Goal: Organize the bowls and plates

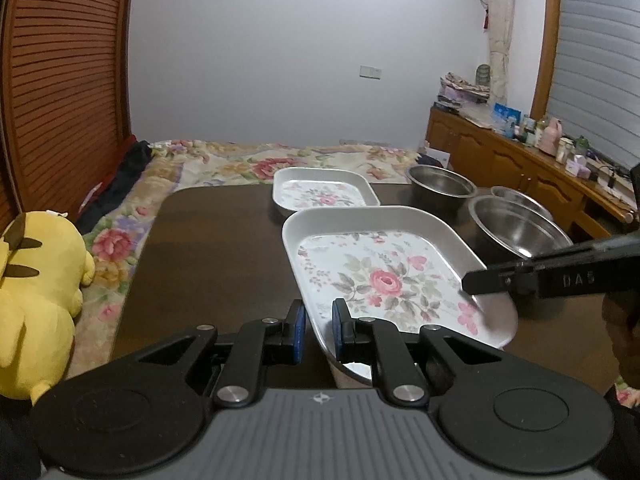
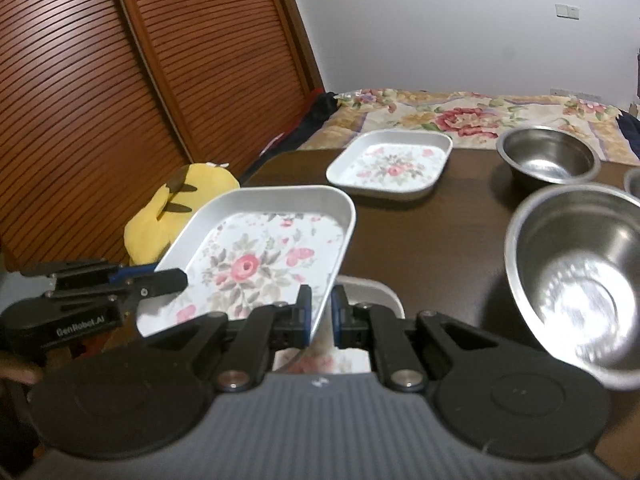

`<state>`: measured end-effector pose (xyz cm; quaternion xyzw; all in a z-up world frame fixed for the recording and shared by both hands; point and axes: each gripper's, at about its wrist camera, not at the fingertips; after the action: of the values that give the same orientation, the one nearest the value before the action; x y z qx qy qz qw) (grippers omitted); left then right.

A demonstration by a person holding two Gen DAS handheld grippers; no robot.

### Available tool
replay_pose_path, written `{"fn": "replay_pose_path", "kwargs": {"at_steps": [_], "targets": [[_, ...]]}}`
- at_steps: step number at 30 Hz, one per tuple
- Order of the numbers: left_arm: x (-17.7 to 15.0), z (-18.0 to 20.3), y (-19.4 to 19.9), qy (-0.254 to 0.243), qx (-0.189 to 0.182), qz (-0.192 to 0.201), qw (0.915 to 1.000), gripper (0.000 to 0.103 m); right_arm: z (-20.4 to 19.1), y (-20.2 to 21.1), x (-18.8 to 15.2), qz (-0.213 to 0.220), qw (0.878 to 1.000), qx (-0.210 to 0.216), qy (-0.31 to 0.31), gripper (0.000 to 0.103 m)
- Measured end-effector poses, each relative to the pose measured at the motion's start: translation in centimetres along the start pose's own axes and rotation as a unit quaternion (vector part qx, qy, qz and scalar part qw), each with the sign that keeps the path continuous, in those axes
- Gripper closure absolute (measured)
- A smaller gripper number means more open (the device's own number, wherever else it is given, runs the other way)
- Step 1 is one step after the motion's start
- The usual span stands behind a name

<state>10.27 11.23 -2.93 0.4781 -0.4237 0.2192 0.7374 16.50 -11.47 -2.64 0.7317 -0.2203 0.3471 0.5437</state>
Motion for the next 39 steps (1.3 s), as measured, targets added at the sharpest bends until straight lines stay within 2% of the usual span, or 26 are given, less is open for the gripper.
{"fn": "replay_pose_path", "kwargs": {"at_steps": [10, 21, 28, 39], "targets": [[-1.3, 1.5, -0.1, -0.002, -0.006, -0.010, 0.9999, 0.089, 0.5, 1.3, -2.4, -0.006, 1.000, -0.010, -0.001, 0.091], [-2.0, 1.7, -2.0, 0.001, -0.003, -0.026, 0.9997, 0.088, 0.6, 1.0, -3.1, -0.007, 0.999, -0.032, 0.001, 0.091], [-2.5, 1.4, -2.9, 0.001, 0.008, -0.035, 0.9993, 0.087, 0.9, 0.6, -4.0, -0.008, 0.999, -0.035, -0.007, 0.091], [-3.1, 1.8, -3.2, -0.020, 0.024, -0.037, 0.9988, 0.088, 0.2, 0.8, -4.9, 0.006, 0.999, -0.046, 0.014, 0.091]]}}
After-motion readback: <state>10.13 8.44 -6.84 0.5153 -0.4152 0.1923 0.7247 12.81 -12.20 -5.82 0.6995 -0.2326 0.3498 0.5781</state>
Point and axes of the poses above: each gripper's, at about its wrist camera, not at the fingertips, and y roughly against the way its jaws point, z to its right, x to its top, and after that the axes turned 10 degrees about -x, right-handed
